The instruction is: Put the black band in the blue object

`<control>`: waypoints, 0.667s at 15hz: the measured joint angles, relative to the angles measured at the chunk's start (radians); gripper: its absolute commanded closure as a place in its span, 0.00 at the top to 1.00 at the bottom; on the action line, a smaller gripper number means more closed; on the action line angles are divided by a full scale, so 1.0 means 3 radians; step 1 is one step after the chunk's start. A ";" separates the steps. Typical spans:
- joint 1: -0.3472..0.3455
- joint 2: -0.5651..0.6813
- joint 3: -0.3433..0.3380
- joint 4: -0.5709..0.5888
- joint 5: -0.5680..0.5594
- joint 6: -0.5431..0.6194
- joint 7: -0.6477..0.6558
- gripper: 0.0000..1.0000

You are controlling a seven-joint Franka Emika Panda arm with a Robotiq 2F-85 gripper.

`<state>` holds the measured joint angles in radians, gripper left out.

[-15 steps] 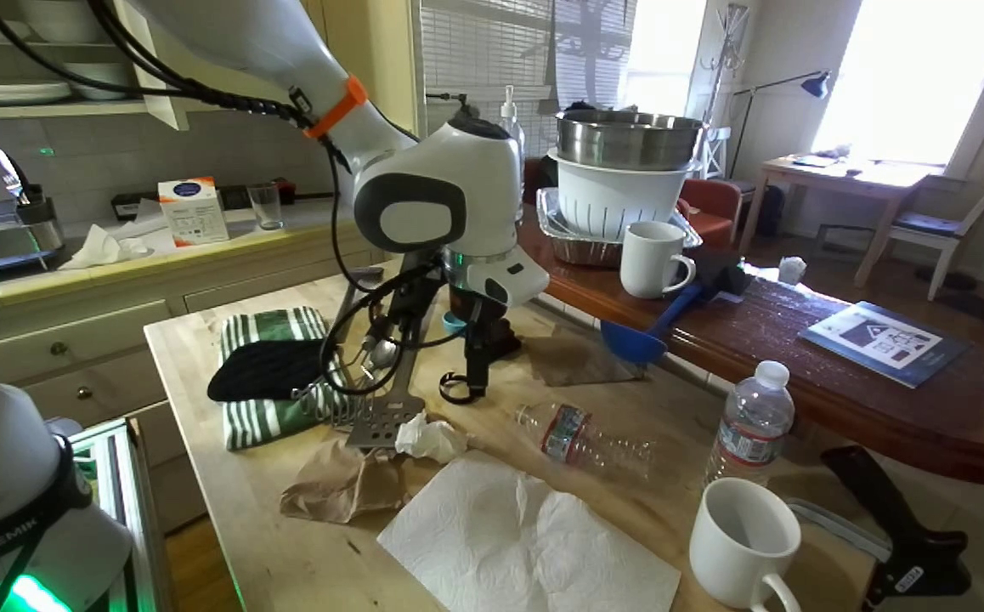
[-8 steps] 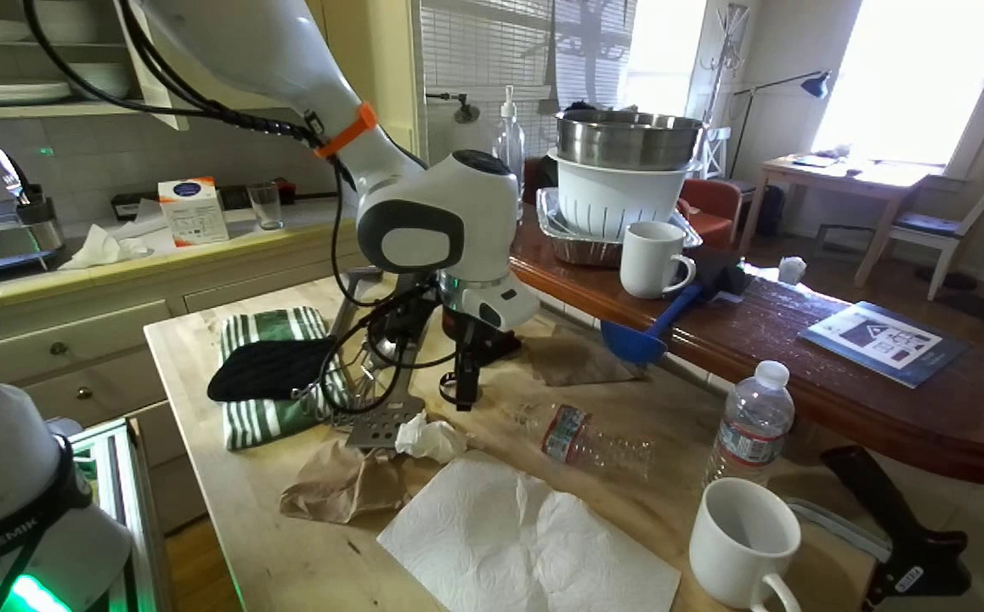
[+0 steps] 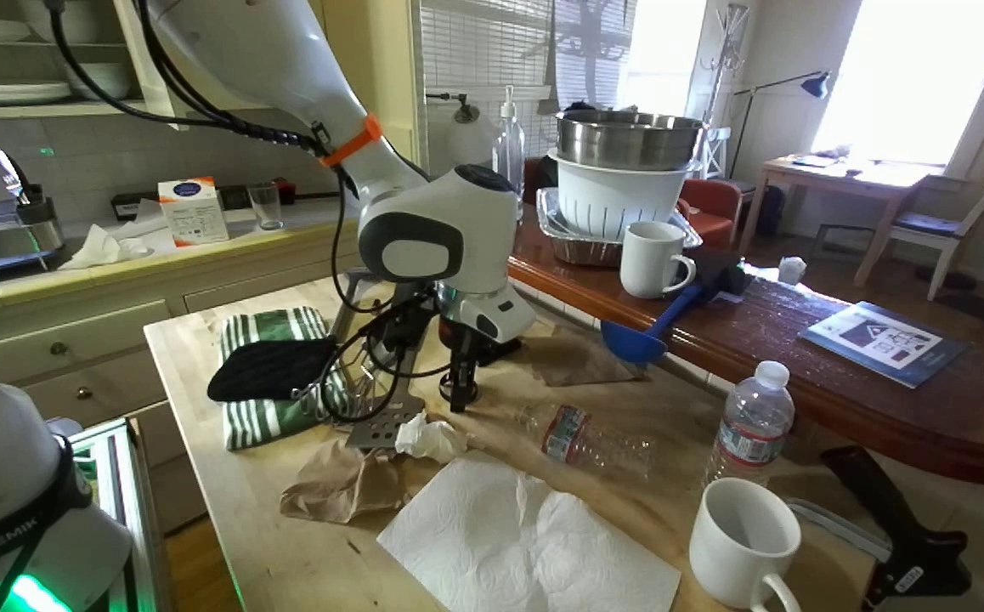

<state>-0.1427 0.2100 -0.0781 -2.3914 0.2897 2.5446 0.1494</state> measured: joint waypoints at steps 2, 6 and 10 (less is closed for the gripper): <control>0.0000 0.0003 0.0004 0.0006 0.0000 -0.0001 -0.0003 0.00; 0.0030 -0.0007 0.0014 0.0021 -0.0007 -0.0001 -0.0002 0.00; 0.0104 -0.0126 0.0015 0.0030 -0.0028 -0.0005 0.0076 0.00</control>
<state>-0.1114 0.1721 -0.0737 -2.3825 0.2814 2.5432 0.1722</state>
